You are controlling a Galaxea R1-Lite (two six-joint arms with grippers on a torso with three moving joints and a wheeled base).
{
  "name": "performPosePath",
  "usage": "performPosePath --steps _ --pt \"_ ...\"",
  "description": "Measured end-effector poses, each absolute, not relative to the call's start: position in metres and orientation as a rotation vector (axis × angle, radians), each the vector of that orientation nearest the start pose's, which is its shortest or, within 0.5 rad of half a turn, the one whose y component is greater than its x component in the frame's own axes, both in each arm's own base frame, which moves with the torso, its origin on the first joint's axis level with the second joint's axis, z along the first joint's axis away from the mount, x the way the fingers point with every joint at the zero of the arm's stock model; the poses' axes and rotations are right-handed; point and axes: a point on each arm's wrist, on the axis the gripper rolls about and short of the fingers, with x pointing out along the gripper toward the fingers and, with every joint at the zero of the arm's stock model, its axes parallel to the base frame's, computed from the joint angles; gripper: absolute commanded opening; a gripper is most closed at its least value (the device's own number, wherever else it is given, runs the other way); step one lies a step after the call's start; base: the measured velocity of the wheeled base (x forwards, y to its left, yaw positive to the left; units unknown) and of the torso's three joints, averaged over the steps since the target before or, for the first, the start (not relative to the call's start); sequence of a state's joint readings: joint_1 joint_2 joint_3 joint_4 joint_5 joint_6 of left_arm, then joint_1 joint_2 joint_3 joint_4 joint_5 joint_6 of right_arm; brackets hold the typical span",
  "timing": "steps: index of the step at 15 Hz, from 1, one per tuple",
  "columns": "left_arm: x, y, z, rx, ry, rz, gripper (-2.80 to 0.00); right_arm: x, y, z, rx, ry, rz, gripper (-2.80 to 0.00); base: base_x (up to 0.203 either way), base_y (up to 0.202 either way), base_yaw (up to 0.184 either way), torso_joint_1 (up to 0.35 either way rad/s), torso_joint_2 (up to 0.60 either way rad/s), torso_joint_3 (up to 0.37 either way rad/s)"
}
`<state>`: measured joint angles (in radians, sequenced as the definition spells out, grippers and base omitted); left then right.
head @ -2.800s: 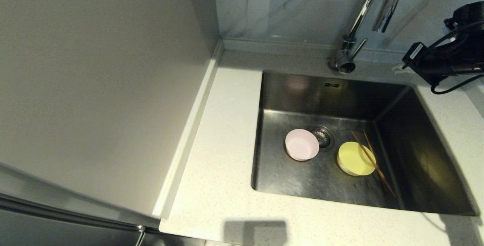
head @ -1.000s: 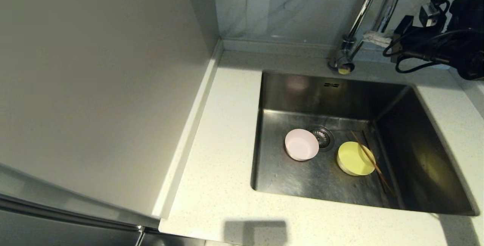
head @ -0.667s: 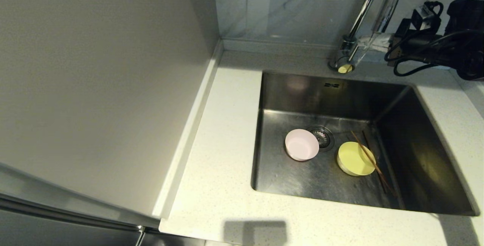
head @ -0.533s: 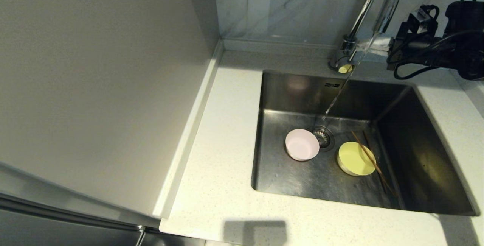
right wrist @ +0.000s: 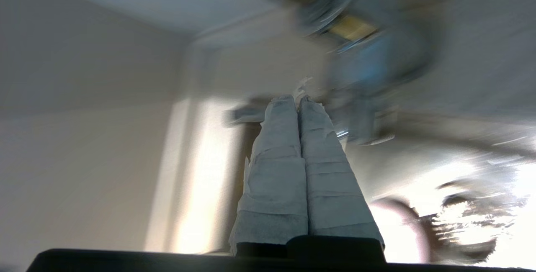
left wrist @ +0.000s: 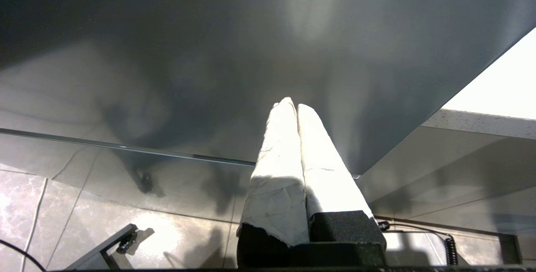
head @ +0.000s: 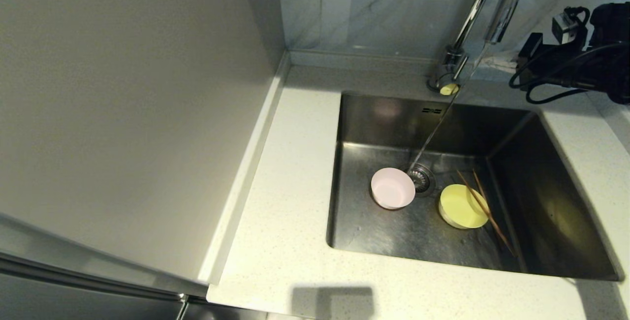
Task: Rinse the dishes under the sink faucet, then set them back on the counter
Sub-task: Wait for the water to rinse the bowl
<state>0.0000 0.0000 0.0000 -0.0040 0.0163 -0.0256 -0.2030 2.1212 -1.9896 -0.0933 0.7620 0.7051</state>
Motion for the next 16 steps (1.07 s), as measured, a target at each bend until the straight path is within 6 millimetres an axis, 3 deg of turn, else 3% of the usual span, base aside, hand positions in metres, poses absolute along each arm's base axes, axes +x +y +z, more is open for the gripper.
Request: performPosePath --steps 4,8,10,12,14,16 --pt "-0.023 0.000 0.076 -0.026 -0.004 0.016 -2.80 0.426 -0.079 0.291 0.541 0.276 0.303 -2.80 0.000 0.000 0.000 0.000 0.00 0.000" --pt "-0.023 0.000 0.076 -0.026 -0.004 0.016 -2.80 0.412 -0.079 0.279 0.196 0.415 -0.088 -2.80 0.000 0.000 0.000 0.000 0.00 0.000" --pt "-0.023 0.000 0.076 -0.025 -0.004 0.016 -2.80 0.396 -0.080 0.298 0.040 0.381 -0.255 -2.80 0.000 0.000 0.000 0.000 0.00 0.000" --pt "-0.023 0.000 0.076 -0.026 -0.004 0.016 -2.80 0.370 -0.074 0.330 -0.019 0.277 -0.293 -2.80 0.000 0.000 0.000 0.000 0.00 0.000" --pt "-0.023 0.000 0.076 -0.026 -0.004 0.016 -2.80 0.337 -0.067 0.359 -0.089 0.187 -0.290 -2.80 0.000 0.000 0.000 0.000 0.00 0.000" --pt "-0.023 0.000 0.076 -0.025 -0.004 0.016 -2.80 0.297 -0.060 0.372 -0.181 0.141 -0.316 -2.80 0.000 0.000 0.000 0.000 0.00 0.000"
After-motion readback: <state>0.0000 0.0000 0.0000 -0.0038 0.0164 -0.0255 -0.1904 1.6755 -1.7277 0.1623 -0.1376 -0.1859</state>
